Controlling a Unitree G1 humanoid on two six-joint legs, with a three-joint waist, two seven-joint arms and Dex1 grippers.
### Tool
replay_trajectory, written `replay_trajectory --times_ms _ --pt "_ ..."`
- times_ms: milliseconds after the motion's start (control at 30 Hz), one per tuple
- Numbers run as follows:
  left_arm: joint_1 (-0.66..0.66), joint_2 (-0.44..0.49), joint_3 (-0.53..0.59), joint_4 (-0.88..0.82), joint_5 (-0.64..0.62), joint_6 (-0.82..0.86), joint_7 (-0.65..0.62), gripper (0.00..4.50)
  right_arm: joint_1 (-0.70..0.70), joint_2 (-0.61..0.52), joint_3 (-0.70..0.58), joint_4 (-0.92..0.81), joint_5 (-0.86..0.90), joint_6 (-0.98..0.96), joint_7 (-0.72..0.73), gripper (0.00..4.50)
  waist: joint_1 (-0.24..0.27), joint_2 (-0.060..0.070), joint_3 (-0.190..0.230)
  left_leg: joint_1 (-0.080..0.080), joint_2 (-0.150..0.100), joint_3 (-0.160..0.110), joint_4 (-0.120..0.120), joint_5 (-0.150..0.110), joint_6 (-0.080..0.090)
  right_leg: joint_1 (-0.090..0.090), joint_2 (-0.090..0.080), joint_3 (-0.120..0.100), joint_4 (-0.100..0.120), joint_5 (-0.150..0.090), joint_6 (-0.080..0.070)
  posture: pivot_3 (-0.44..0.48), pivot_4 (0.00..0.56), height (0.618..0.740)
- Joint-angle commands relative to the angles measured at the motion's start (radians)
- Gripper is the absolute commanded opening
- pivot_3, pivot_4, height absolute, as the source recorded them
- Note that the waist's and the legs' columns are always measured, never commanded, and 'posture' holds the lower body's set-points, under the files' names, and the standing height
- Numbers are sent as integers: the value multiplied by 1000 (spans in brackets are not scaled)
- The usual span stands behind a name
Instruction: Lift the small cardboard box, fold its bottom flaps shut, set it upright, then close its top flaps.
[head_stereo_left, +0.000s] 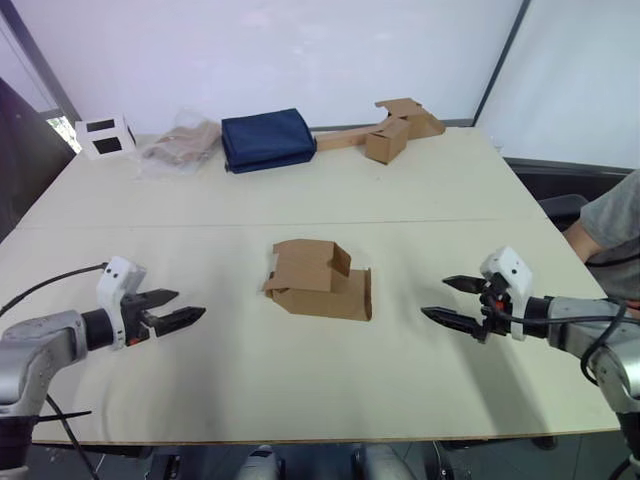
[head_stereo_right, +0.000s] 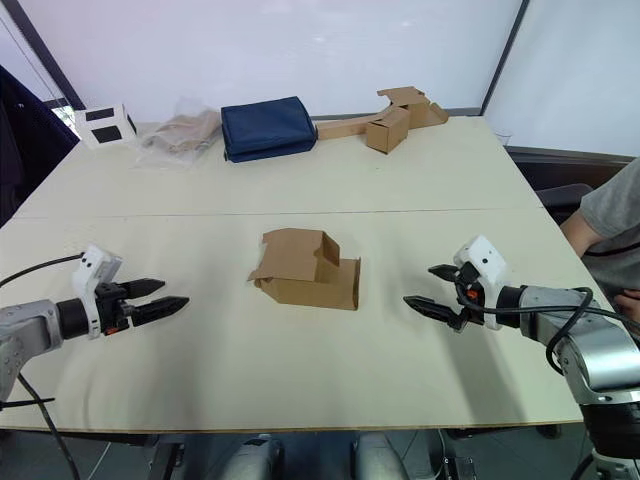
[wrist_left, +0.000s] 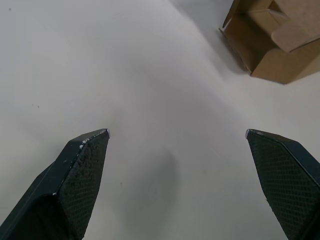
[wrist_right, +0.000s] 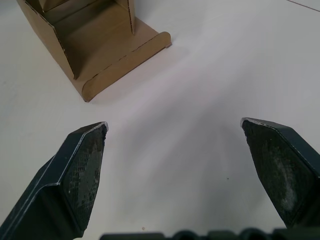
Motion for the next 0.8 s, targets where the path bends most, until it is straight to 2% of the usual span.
replay_trajectory --times_ms 33,600,800 --pt "-17 11 28 -8 -8 -5 -7 4500 -13 2 -3 -9 -7 -17 2 4463 0 0 0 0 0 0 0 0 0 0 0 0 0 0 0 0 150 740" --pt "-29 -6 31 19 23 -88 -5 4500 -29 9 5 21 -39 -42 2 4463 0 0 0 0 0 0 0 0 0 0 0 0 0 0 0 0 150 740" --pt "-76 2 -8 55 54 -84 2 4500 -41 7 13 17 -44 -31 -7 4463 0 0 0 0 0 0 1 0 0 0 0 0 0 0 0 0 150 740"
